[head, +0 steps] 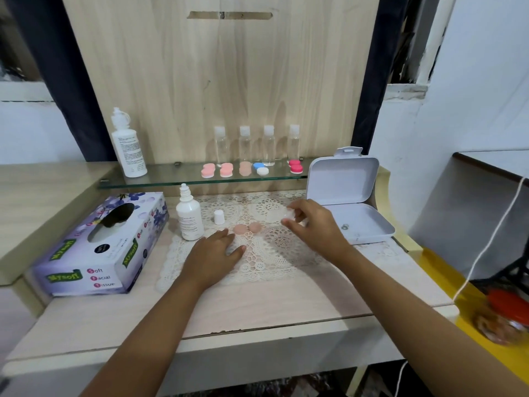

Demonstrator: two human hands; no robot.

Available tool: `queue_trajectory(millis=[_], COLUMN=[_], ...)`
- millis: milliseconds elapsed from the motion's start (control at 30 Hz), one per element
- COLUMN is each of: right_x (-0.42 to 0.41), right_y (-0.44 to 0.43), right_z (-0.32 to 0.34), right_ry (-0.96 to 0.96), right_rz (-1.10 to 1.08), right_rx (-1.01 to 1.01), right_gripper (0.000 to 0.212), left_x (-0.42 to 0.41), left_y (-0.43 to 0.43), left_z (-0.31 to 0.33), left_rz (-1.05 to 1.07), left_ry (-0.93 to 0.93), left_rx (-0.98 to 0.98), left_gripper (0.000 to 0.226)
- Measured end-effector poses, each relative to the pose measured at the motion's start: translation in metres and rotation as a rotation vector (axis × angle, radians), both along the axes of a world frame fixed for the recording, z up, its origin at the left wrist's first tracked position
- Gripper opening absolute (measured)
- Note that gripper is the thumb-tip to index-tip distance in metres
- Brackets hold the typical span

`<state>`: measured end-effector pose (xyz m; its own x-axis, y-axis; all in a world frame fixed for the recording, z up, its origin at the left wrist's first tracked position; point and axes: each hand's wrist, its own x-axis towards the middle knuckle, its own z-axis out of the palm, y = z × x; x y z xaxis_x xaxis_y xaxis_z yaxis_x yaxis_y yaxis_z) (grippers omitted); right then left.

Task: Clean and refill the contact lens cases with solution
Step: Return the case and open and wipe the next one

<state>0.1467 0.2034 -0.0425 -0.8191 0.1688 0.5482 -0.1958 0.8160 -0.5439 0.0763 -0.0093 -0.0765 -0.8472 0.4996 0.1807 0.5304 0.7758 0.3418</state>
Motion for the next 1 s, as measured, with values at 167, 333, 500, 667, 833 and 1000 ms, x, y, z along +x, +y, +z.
queue_trajectory(millis=[167, 333, 500, 667, 833, 1000], right_x=[-0.012, -0.016, -0.021, -0.022, -0.02, -0.018], right_y=[-0.026, -0.033, -0.031, -0.029, -0.03, -0.029], right_z=[-0.019, -0.03, -0.035, -0.041, -0.041, -0.042], right_ry=[-0.136, -0.183, -0.226, -0.248, -0.243, -0.235], right_rz=[0.047, 0.036, 0.045, 0.056, 0.063, 0.08], right_rx=[-0.023, -0.045, 0.024, 0.066, 0.083, 0.065], right_gripper=[0.033, 0.032, 0.032, 0.032, 0.029, 0.025], left_x=[0.001, 0.001, 0.0, -0.004, -0.007, -0.004], left_y=[0.001, 0.0, 0.0, -0.001, -0.002, -0.006], left_z=[0.001, 0.001, 0.0, -0.002, 0.002, 0.012], left_rz=[0.004, 0.008, 0.013, -0.007, -0.023, -0.041], left_ry=[0.017, 0.022, 0.022, 0.027, -0.072, -0.089], left_rx=[-0.007, -0.011, -0.004, -0.015, 0.055, 0.254], left_gripper=[0.055, 0.055, 0.055, 0.052, 0.05, 0.038])
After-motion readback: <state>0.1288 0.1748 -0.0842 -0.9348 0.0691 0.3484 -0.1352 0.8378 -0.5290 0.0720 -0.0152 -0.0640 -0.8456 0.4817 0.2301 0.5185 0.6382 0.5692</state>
